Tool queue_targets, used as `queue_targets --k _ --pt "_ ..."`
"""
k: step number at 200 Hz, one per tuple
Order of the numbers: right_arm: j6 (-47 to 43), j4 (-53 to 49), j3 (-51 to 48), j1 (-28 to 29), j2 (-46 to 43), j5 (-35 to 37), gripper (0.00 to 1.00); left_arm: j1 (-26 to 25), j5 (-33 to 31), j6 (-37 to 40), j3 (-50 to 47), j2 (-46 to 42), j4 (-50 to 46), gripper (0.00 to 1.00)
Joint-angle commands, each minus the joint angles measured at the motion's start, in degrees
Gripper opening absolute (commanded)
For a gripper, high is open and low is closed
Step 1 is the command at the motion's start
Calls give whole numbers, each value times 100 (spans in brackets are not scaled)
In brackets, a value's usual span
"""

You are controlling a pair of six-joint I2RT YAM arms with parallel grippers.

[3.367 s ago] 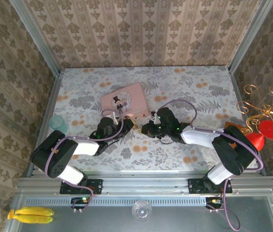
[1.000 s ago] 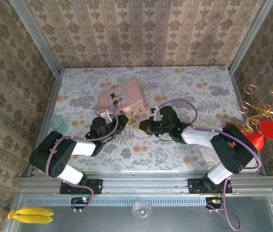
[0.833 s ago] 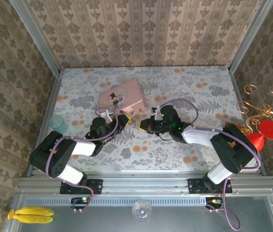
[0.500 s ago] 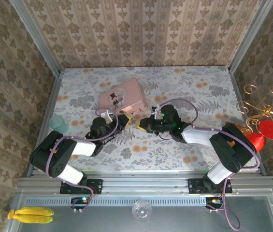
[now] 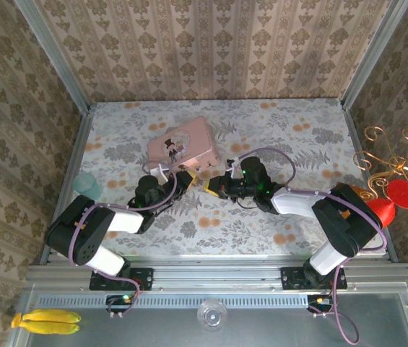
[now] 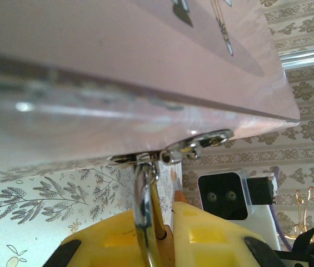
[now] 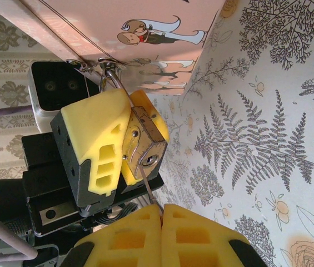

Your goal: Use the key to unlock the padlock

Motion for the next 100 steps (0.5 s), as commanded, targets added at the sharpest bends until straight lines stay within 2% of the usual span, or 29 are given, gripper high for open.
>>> queue_targets --k 1,100 --pt "43 195 -96 -11 47 -64 0 -89 128 -139 68 -30 912 5" --pt "115 334 -148 -4 63 -41 0 -115 119 -148 16 -89 912 5"
